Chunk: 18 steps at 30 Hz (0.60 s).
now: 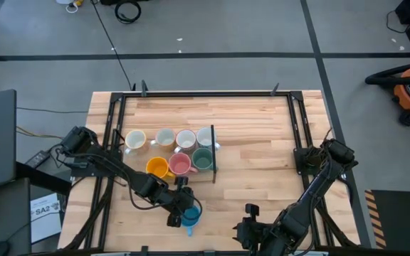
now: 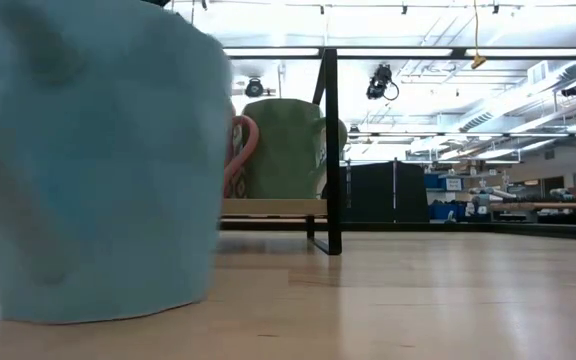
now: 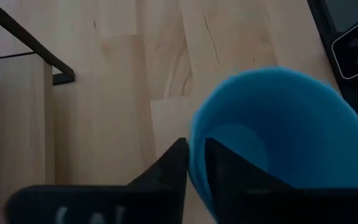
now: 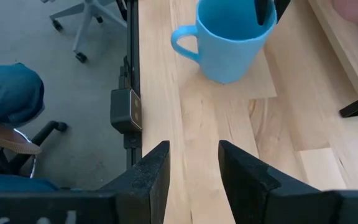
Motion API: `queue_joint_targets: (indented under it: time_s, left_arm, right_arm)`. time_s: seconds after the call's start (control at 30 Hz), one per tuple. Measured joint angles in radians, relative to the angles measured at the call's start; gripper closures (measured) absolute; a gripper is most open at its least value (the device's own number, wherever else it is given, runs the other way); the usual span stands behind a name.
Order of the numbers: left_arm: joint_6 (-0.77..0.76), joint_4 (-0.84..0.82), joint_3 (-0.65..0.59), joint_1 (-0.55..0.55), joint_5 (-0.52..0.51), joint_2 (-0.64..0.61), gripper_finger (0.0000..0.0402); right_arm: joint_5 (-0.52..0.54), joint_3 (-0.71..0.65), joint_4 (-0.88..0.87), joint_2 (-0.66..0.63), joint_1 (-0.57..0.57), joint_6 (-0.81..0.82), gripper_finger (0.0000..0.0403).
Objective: Place coffee mugs
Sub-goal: Put the blue mug on the shelf
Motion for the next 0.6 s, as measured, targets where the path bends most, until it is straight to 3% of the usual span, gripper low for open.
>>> queue_joint_targets:
  time_s: [0.13, 0.4, 0.6]
  left_arm:
    - [-0.043, -0.003, 0.0, -0.005, 0.01, -0.004, 0.0376]
    - [-0.237, -0.046, -0.002, -0.045, 0.019, -0.03, 0.0377]
    - [-0.381, -0.123, -0.001, -0.111, -0.046, -0.113, 0.0377]
  right_arm:
    - [0.0, 0.0, 0.0, 0.0, 0.0, 0.0, 0.0261]
    - [0.001, 0.0, 0.0, 0.0, -0.001, 0.0, 0.0261]
    - [0.001, 0.0, 0.002, 0.0, -0.01, -0.021, 0.026]
